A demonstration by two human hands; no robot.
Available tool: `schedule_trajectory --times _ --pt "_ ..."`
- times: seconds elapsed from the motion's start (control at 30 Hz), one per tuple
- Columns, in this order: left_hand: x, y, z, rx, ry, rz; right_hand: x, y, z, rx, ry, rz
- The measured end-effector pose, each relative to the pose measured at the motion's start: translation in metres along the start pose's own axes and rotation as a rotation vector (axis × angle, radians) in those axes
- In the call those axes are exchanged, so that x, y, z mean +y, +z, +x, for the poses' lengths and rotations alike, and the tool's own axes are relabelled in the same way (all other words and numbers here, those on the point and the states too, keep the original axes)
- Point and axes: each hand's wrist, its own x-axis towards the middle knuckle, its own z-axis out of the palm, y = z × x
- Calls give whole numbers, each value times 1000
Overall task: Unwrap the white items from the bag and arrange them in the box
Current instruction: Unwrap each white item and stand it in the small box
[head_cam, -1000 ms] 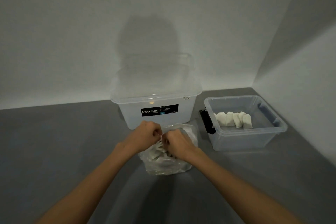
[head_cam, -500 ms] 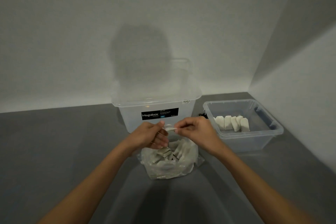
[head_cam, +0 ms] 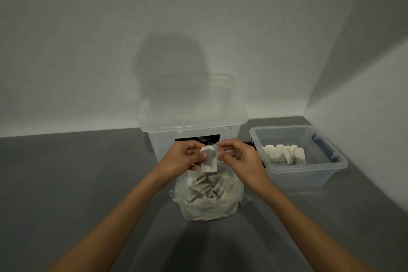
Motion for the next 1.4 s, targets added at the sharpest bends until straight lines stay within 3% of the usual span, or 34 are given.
schedule_trajectory --times 0.2,0.4,0.63,0.8,1.07,1.17,1.4 --pt "-3 1 -1 53 135 174 -11 9 7 -46 -2 -67" --pt "-4 -1 -2 72 209 170 -17 9 10 -23 -72 -145" --pt "-8 -8 -6 199 224 298 -14 12 11 -104 -51 -238" --pt "-18 -19 -7 294 165 333 11 25 14 -292 -3 -626" --pt "-23 -20 -11 341 115 323 38 67 5 -464 -37 -992" --pt "-24 -21 -13 356 100 329 40 70 5 -393 -20 -960" --pt "-26 -26 -17 339 101 324 11 29 14 -289 96 -633"
